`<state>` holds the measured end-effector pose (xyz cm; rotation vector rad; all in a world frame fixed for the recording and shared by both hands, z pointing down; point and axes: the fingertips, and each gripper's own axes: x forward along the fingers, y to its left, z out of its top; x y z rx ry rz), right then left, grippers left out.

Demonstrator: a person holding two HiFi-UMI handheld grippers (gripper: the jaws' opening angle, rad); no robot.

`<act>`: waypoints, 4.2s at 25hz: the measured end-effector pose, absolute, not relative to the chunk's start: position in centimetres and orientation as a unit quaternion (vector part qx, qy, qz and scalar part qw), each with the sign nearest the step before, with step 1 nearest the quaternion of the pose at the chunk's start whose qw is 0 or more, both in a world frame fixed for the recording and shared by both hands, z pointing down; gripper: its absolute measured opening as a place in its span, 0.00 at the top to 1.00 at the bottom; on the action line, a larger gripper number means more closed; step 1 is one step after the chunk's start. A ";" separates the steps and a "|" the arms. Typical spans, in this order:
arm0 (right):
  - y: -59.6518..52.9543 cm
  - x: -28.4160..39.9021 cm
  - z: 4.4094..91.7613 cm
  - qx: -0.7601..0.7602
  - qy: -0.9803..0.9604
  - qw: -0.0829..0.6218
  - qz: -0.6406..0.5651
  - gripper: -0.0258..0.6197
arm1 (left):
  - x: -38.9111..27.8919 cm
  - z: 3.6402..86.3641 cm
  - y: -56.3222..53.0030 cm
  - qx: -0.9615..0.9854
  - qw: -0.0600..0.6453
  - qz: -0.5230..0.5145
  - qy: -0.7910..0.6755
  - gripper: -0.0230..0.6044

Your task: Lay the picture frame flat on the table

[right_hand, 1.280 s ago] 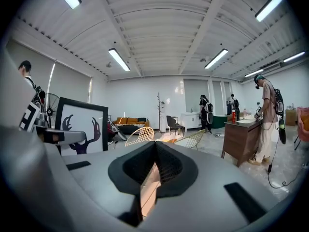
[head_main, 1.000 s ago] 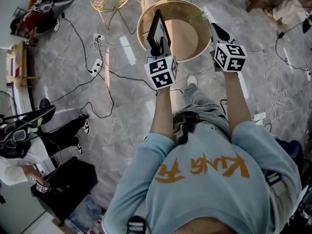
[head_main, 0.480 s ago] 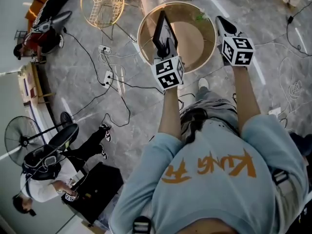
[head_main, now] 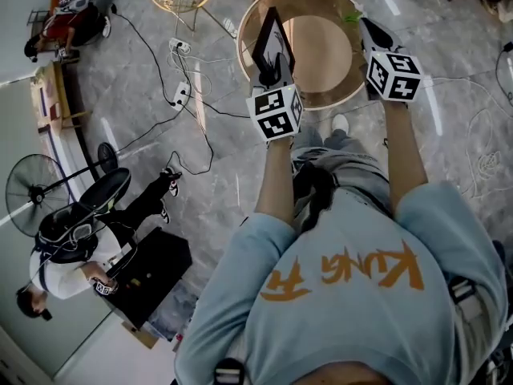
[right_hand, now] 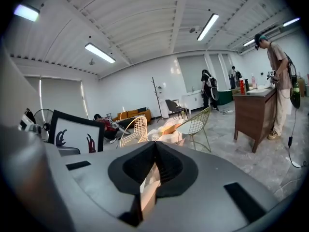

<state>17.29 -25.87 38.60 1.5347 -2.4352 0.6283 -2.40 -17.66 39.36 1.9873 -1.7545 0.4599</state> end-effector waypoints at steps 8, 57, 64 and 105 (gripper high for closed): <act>-26.3 16.0 42.9 0.523 -0.807 0.135 0.239 0.96 | -3.0 43.8 -19.4 0.724 0.268 0.187 -0.608 0.92; -25.1 10.9 66.5 0.497 -0.748 0.283 0.336 0.96 | -2.7 70.4 -24.4 0.751 0.452 0.240 -0.417 0.92; -24.8 10.9 69.0 0.507 -0.735 0.284 0.350 0.96 | -1.4 73.9 -25.4 0.754 0.495 0.229 -0.365 0.92; -22.0 10.6 73.1 0.510 -0.710 0.290 0.389 0.96 | -4.9 83.8 -24.0 0.678 0.561 0.326 -0.346 0.44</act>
